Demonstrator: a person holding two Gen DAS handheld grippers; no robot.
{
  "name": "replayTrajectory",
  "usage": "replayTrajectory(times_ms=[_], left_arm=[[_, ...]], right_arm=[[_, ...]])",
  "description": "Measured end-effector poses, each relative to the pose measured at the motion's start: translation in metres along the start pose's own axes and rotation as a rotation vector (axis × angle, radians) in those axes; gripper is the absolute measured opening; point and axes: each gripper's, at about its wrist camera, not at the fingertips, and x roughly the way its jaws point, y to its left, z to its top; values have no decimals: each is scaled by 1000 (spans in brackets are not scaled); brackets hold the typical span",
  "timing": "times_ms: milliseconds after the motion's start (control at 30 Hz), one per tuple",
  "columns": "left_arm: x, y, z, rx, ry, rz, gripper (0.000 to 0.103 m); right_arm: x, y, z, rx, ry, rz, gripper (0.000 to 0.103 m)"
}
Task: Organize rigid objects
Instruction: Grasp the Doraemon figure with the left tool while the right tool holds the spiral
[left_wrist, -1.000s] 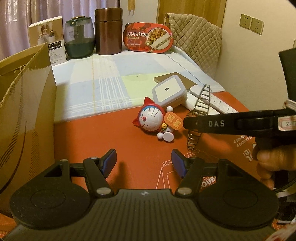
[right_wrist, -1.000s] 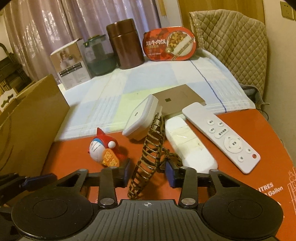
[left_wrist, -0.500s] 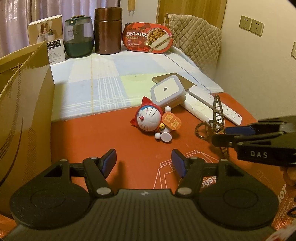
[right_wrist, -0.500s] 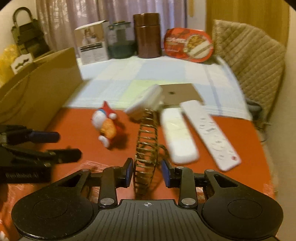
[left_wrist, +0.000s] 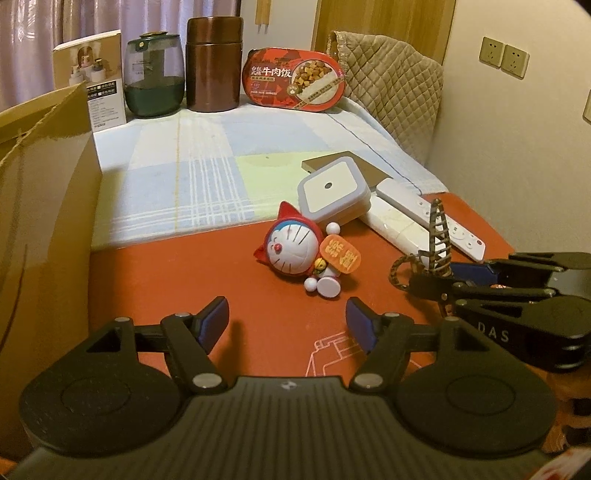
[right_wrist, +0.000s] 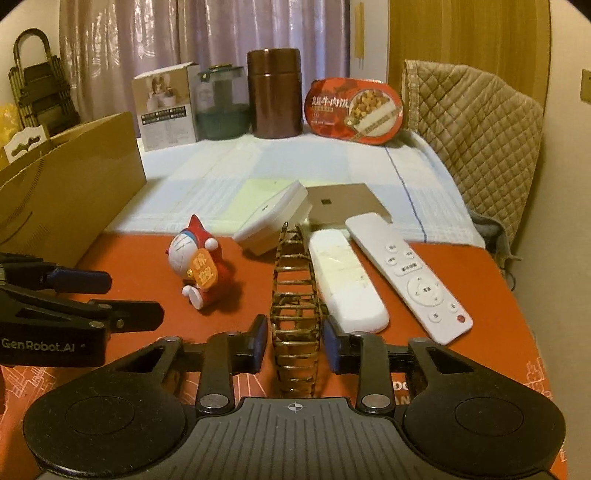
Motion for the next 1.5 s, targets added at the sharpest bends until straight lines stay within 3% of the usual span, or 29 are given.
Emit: replayTrajectory(times_ms=[200,533,767,1067,1233,1500], left_arm=[[16,-9,9,30,-42,-10,73],[50,-27,14,233,-73,50,75],[55,-31,16,269,-86,50,64],[18,-25,0,156,-13,-2,63],[-10,-27,-11,143,-3,-25,63],[-65,-27,3,132,-59,-28,63]], right_arm=[[-3,-9,-2,47,-16,23,23],[-6,-14,-4,69,-25,40,23],[-8,-16,-5,90,-29,45,23],[-22,-15,-10,129,-14,47,23],[-40,-10,-12,133,-10,50,23],[-87,-2,10,125,-69,40,23]])
